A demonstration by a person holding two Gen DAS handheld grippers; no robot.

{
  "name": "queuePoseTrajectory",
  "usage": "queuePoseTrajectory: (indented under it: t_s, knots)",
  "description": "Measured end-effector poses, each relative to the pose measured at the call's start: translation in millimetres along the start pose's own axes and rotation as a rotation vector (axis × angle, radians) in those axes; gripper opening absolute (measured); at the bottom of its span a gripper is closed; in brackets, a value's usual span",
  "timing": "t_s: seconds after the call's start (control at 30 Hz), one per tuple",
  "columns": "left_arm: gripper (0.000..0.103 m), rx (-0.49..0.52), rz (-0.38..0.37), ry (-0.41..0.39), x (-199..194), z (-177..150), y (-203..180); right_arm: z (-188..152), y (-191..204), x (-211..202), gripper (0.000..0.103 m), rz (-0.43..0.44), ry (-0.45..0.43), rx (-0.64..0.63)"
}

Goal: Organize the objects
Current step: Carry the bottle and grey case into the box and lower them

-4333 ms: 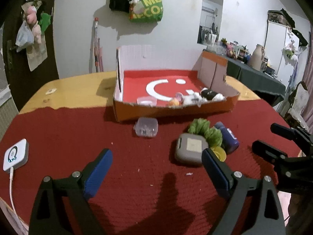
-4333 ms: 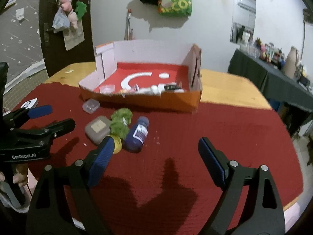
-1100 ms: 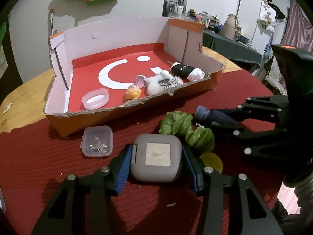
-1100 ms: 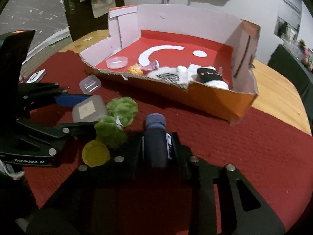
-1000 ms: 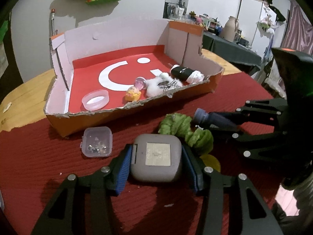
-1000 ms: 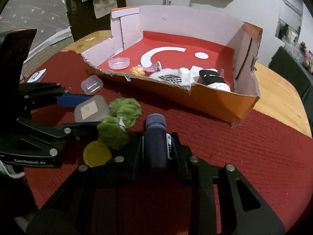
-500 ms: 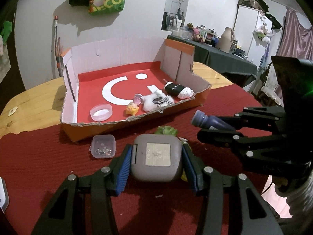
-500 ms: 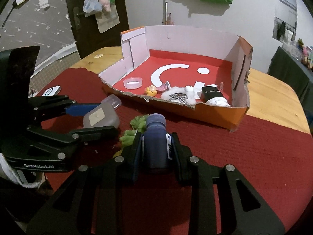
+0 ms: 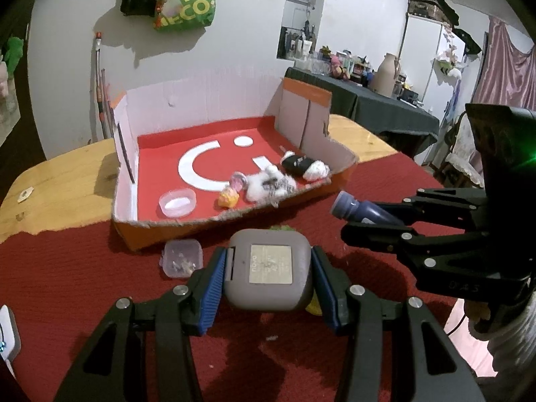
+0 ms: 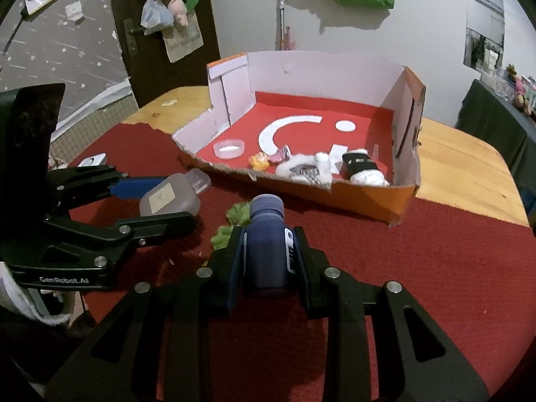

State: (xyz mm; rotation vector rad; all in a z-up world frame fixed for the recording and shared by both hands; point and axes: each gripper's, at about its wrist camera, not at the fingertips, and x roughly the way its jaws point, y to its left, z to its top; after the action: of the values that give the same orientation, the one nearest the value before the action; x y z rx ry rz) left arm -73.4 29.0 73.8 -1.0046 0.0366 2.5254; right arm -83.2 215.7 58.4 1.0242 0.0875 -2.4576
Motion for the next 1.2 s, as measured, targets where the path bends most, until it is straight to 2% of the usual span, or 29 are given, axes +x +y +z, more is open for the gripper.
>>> queuePoseTrajectory:
  t_s: [0.2,0.33,0.57,0.67,0.9,1.07,1.2]
  knots:
    - [0.052,-0.024,-0.009,-0.006,0.7,32.1,10.8,36.0,-8.2,-3.3,0.027,0.023,-0.022,0.033]
    - [0.052,-0.035,0.002,0.006,11.1,58.1,20.5,67.9,-19.3,7.9,0.027,0.034,-0.006,0.069]
    - [0.052,-0.058,0.049,0.073,50.1,91.6,46.7,106.7,-45.6,53.4,0.027,-0.049,0.079,0.101]
    - [0.052,-0.061,0.078,0.119,74.5,99.5,58.3,114.3,-56.8,78.9,0.027,-0.078,0.142,0.111]
    - [0.052,-0.076,0.077,0.225,122.1,101.4,72.5,120.4,-72.6,126.2,0.027,-0.115,0.259,0.112]
    - [0.052,-0.079,0.103,0.248,138.4,100.8,79.6,122.2,-78.0,139.6,0.027,-0.140,0.294,0.100]
    - [0.052,-0.095,0.091,0.259,145.2,101.4,83.6,121.1,-81.1,147.9,0.027,-0.147,0.326,0.095]
